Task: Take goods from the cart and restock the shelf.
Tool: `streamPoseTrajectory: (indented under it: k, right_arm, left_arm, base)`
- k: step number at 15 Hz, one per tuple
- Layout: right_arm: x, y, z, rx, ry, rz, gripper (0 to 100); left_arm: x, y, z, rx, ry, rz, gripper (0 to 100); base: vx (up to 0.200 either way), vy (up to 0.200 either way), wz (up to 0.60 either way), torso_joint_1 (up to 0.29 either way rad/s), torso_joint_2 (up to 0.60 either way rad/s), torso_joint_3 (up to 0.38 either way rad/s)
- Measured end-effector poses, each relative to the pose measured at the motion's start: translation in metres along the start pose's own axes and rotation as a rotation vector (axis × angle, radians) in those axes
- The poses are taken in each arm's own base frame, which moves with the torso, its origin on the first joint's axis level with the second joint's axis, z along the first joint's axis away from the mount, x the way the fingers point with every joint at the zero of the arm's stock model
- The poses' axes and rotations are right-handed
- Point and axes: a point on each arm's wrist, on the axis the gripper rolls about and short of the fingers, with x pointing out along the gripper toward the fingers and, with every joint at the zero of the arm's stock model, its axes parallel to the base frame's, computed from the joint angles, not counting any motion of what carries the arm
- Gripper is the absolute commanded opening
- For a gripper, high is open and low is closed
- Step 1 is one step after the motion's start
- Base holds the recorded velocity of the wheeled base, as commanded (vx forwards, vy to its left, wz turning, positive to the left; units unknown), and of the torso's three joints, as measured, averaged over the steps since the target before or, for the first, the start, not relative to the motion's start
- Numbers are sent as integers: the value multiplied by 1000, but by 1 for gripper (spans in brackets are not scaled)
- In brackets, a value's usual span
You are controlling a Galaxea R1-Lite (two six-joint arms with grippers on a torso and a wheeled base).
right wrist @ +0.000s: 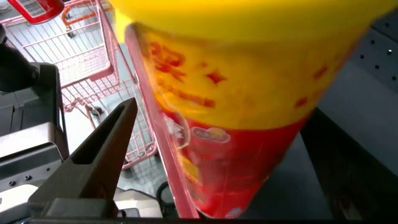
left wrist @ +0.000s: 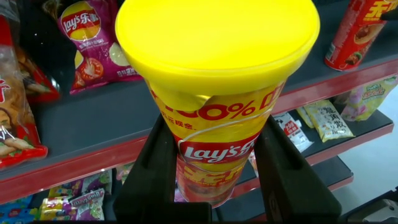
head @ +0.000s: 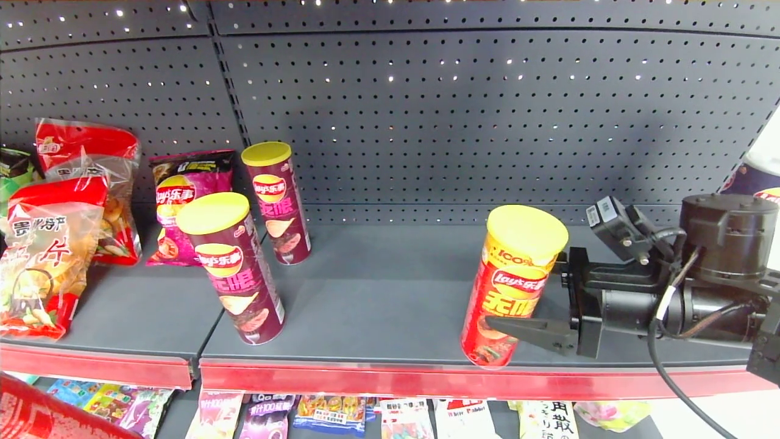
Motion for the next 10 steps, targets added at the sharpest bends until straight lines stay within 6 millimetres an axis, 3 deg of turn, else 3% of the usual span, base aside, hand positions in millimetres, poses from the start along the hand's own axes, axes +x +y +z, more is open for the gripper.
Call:
streamPoseTrajectory:
  k: [3, 10]
  right_arm:
    - [-10, 7, -6, 12, 13, -19, 100]
    - [-59, 38, -27, 46, 28, -109, 100]
  left_arm:
    - [0, 0, 0, 0, -1, 1, 0]
    - [2, 0, -4, -3, 16, -3, 0]
  base:
    - [0, 0, 0, 0, 0, 0]
    - [0, 0, 0, 0, 0, 0]
